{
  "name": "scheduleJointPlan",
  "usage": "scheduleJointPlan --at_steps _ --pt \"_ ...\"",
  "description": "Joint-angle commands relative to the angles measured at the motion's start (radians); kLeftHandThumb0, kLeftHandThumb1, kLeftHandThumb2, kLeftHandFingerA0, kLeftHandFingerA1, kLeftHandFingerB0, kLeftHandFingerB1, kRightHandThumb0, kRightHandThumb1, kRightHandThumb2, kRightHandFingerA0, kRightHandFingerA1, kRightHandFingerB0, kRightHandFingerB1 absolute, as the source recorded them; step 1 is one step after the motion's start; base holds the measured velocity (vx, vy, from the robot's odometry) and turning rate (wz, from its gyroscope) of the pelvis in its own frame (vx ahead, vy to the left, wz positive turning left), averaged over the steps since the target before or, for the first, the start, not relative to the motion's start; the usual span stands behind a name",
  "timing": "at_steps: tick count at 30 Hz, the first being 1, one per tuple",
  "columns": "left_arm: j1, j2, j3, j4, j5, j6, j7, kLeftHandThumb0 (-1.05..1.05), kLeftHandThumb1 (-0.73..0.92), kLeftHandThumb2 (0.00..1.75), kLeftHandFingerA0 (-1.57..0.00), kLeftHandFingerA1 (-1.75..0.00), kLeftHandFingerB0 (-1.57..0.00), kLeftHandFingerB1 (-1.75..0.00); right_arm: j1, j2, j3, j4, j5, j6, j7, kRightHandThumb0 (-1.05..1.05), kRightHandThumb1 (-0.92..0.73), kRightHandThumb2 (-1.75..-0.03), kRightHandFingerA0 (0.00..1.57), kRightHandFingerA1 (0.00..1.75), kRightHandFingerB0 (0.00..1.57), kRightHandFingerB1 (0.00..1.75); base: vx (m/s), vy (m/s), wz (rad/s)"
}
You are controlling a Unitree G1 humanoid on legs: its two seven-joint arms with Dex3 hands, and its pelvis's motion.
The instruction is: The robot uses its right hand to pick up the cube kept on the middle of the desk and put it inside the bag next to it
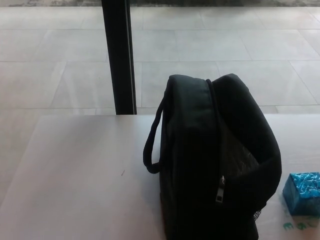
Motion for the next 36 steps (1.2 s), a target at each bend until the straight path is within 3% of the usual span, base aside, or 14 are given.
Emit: scheduleJointPlan --at_steps 1,2,3,16,17,19,20,23,24,27,28,34,35,36 --pt "-0.003 0.09 0.04 -0.071 -0.121 0.163 -0.243 -0.48 0.57 0.56 -0.28 -0.54 -0.49 -0.54 0.006 -0.088 -0.061 -0.023 0.108 -0.099 0.162 -0.62 -0.59 -0.91 0.29 0.54 0.17 0.43 0.0 0.0 0.0" --pt "-0.004 0.087 0.044 -0.071 -0.124 0.17 -0.241 -0.47 0.57 0.56 -0.28 -0.54 -0.49 -0.54 0.004 -0.088 -0.063 -0.02 0.107 -0.1 0.161 -0.64 -0.59 -0.9 0.29 0.53 0.17 0.43 0.0 0.0 0.0" --pt "0.006 0.088 0.034 -0.078 -0.111 0.158 -0.24 -0.5 0.57 0.57 -0.29 -0.54 -0.47 -0.53 0.009 -0.089 -0.067 -0.016 0.108 -0.103 0.161 -0.59 -0.72 -0.62 0.34 0.43 0.23 0.28 0.0 0.0 0.0" --pt "0.021 0.086 0.04 -0.121 -0.115 0.201 -0.264 -0.5 0.59 0.57 -0.29 -0.55 -0.42 -0.5 -0.01 -0.111 -0.242 -0.203 0.214 0.009 0.112 -0.6 -0.71 -0.61 0.33 0.51 0.19 0.31 0.0 0.0 0.0" --pt "0.022 0.085 0.043 -0.122 -0.116 0.203 -0.264 -0.5 0.59 0.57 -0.29 -0.55 -0.43 -0.5 -0.015 -0.109 -0.266 -0.247 0.227 0.045 0.105 -0.64 -0.57 -0.9 0.26 0.56 0.13 0.44 0.0 0.0 0.0" --pt "0.028 0.083 0.047 -0.127 -0.119 0.208 -0.265 -0.48 0.59 0.57 -0.29 -0.54 -0.43 -0.49 -0.032 -0.095 -0.314 -0.372 0.255 0.166 0.053 -0.62 -0.56 -0.87 0.18 0.53 0.15 0.44 0.0 0.0 0.0" --pt "0.032 0.083 0.047 -0.134 -0.117 0.212 -0.261 -0.49 0.58 0.57 -0.29 -0.54 -0.47 -0.53 -0.065 -0.104 -0.325 -0.404 0.249 0.19 0.029 -0.59 -0.72 -0.61 0.15 0.48 0.2 0.37 0.0 0.0 0.0" --pt "0.044 0.083 0.054 -0.146 -0.119 0.233 -0.253 -0.48 0.58 0.57 -0.3 -0.54 -0.47 -0.53 -0.105 -0.11 -0.348 -0.493 0.266 0.241 0.025 -0.67 -0.55 -0.87 0.09 0.54 0.13 0.47 0.0 0.0 0.0" --pt "0.039 0.084 0.052 -0.135 -0.117 0.228 -0.257 -0.45 0.61 0.58 -0.29 -0.53 -0.44 -0.5 -0.129 -0.116 -0.349 -0.506 0.268 0.247 0.032 -0.63 -0.71 -0.62 0.13 0.46 0.21 0.34 0.0 0.0 0.0" --pt "0.031 0.078 0.056 -0.131 -0.118 0.248 -0.245 -0.48 0.5 0.78 -0.25 -0.56 -0.3 -0.54 -0.174 -0.129 -0.316 -0.629 0.274 0.289 0.081 -0.63 -0.69 -0.61 0.21 0.4 0.23 0.28 0.0 0.0 0.0" --pt "0.027 0.075 0.057 -0.129 -0.117 0.259 -0.237 -0.43 0.62 0.57 -0.28 -0.51 -0.36 -0.47 -0.184 -0.133 -0.292 -0.662 0.258 0.297 0.093 -0.66 -0.69 -0.61 0.22 0.39 0.23 0.28 0.0 0.0 0.0" --pt "0.033 0.072 0.051 -0.138 -0.114 0.247 -0.25 -0.47 0.59 0.57 -0.27 -0.54 -0.46 -0.53 -0.234 -0.11 -0.191 -0.812 0.234 0.395 0.122 -0.69 -0.69 -0.6 0.16 0.33 0.21 0.28 0.0 0.0 0.0" --pt "0.041 0.069 0.048 -0.14 -0.11 0.241 -0.248 -0.47 0.59 0.57 -0.28 -0.53 -0.48 -0.55 -0.244 -0.108 -0.154 -0.853 0.237 0.427 0.141 -0.37 -0.42 -1.0 0.01 0.51 0.0 0.48 0.0 0.0 0.0" --pt "0.04 0.069 0.047 -0.134 -0.107 0.233 -0.245 -0.48 0.59 0.57 -0.28 -0.53 -0.49 -0.54 -0.256 -0.1 -0.133 -0.872 0.24 0.44 0.146 -0.37 -0.42 -1.0 0.02 0.52 0.0 0.48 0.0 0.0 0.0"
